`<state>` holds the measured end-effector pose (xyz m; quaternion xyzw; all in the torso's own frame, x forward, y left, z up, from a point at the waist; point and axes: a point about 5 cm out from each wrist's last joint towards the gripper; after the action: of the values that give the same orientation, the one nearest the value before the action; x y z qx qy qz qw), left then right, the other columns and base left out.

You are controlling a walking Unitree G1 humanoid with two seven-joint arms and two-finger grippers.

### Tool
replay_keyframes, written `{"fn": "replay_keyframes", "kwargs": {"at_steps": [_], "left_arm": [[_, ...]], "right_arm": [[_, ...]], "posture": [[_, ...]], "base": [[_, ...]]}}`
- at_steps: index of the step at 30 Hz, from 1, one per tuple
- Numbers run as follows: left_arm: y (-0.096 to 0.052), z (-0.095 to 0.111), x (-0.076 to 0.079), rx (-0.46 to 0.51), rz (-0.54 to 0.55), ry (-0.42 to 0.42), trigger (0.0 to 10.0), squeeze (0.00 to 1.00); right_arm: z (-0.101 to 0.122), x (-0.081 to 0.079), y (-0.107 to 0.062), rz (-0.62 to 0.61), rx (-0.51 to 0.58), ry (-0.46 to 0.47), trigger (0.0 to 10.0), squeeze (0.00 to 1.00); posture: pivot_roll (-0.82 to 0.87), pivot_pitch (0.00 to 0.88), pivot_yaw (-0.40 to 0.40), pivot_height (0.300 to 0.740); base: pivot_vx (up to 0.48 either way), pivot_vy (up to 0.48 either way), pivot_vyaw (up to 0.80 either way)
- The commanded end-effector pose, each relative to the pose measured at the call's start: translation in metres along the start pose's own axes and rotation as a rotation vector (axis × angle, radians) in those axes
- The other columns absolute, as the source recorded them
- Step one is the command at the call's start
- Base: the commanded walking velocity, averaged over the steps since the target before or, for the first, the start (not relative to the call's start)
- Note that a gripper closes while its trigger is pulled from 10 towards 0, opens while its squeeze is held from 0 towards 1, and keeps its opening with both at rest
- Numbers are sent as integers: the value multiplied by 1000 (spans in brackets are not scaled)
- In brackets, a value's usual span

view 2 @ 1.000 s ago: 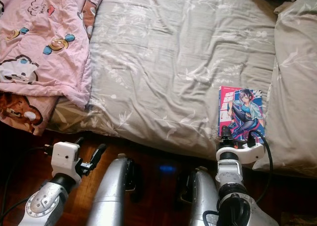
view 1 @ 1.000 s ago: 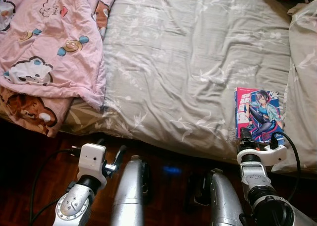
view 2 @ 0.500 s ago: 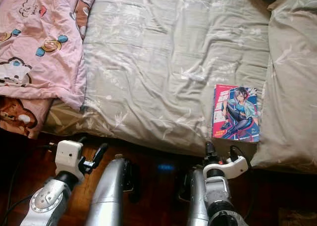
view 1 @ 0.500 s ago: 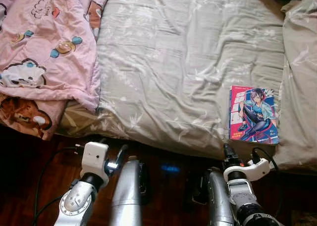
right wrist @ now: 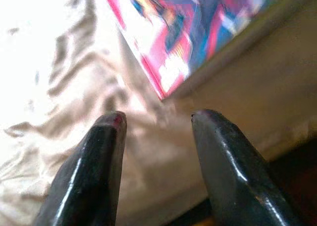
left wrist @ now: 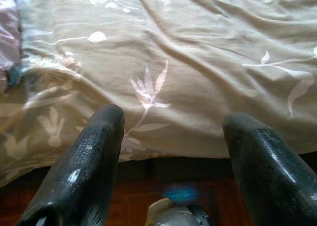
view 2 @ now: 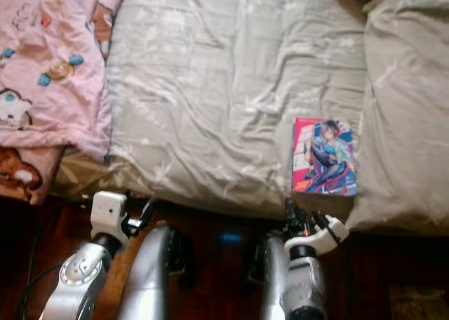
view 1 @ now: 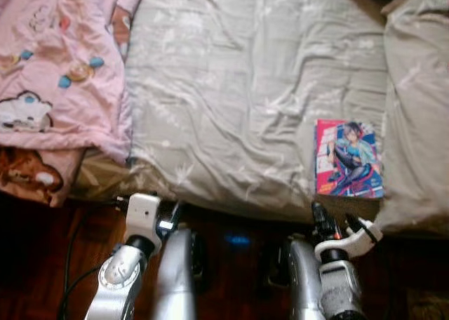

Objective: Clean up the room

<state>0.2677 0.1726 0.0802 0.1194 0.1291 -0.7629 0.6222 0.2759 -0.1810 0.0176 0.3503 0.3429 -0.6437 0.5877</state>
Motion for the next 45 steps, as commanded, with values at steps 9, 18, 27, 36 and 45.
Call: {"fn": "replay_keyframes", "kwargs": {"at_steps": [9,18,27,36,45], "left_arm": [[3,-21,1,-51,67,-71,10000,0],[12,-21,6,-13,79,-111,10000,0],[20,-22,6,5,77,-112,10000,0],[22,-28,4,-8,74,-101,10000,0],[19,-48,2,-100,89,-97,10000,0]], "right_arm": [[15,-17,-6,62,81,-421,10000,0],[24,-36,2,92,123,-569,10000,0],[17,-25,-1,8,92,-572,10000,0],[16,-17,-1,-29,69,-550,10000,0],[14,-6,1,-73,17,-562,10000,0]], "posture": [[83,266,-4,616],[64,210,-11,624],[64,170,-10,684],[64,165,-7,739],[64,165,-24,740]], "base": [[0,0,0],[0,0,0],[0,0,0],[0,0,0],[0,0,0]]}}
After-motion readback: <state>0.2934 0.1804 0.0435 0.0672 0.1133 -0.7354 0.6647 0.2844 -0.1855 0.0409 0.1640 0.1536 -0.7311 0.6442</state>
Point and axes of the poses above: a point about 5 cm out from each wrist's last joint towards the gripper, its own y axis pointing out of the wrist towards the gripper, its own z axis along the axis of the wrist's last joint, x = y × z, and after that the axes turned 15 degrees about y, right-handed
